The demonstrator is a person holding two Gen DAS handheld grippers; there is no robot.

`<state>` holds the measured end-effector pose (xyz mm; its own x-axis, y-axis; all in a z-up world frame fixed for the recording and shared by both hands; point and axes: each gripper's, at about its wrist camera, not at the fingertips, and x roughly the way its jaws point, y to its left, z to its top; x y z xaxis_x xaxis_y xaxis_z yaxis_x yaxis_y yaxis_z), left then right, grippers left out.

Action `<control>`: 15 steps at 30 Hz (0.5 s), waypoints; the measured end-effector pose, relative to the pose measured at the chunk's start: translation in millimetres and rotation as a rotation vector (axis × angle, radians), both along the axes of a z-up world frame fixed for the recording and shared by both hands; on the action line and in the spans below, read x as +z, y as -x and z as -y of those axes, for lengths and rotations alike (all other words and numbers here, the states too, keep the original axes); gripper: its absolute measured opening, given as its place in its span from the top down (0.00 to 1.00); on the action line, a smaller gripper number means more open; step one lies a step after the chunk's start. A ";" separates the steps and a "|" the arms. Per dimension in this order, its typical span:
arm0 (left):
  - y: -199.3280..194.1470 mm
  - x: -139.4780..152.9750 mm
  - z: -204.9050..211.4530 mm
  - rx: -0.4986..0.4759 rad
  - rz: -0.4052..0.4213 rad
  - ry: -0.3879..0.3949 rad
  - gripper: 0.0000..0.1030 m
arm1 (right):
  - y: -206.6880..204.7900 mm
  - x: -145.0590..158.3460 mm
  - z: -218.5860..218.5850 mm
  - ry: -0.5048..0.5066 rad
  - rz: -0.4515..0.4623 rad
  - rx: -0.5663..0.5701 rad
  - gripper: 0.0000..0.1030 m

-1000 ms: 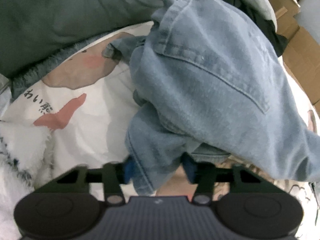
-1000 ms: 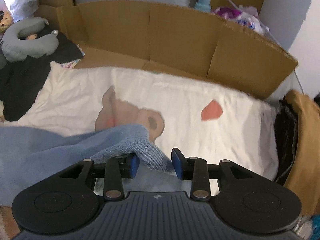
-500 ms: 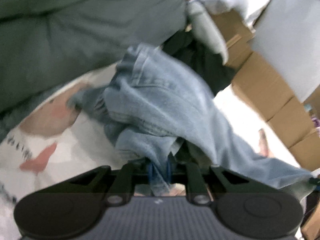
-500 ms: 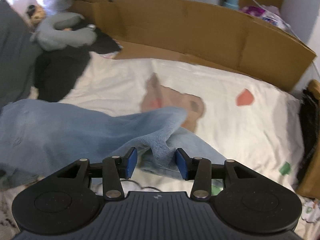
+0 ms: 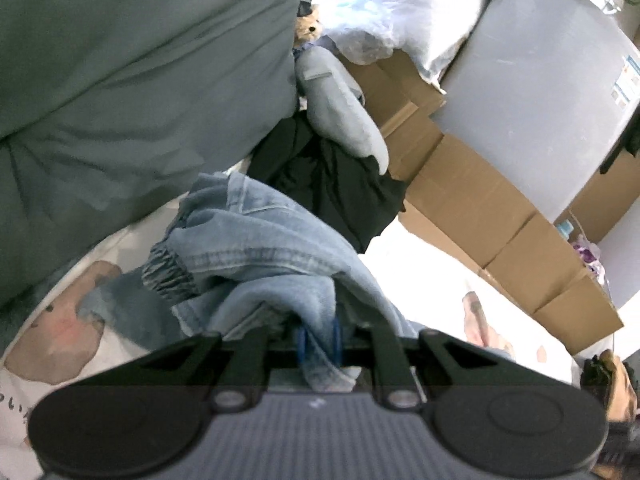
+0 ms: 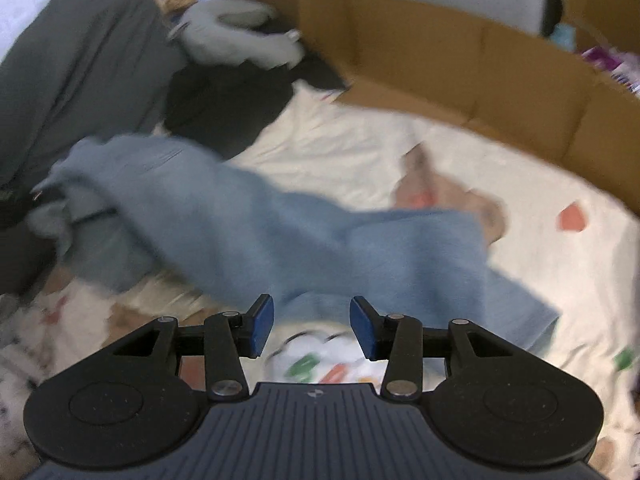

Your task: Fold clothes

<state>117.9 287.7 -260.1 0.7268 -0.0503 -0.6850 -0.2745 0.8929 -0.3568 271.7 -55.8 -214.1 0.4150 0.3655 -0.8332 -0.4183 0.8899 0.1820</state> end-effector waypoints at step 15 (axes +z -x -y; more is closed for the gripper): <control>-3.3 3.6 -0.9 0.000 0.029 0.017 0.87 | 18.5 -47.1 -114.1 -0.172 0.011 0.244 0.38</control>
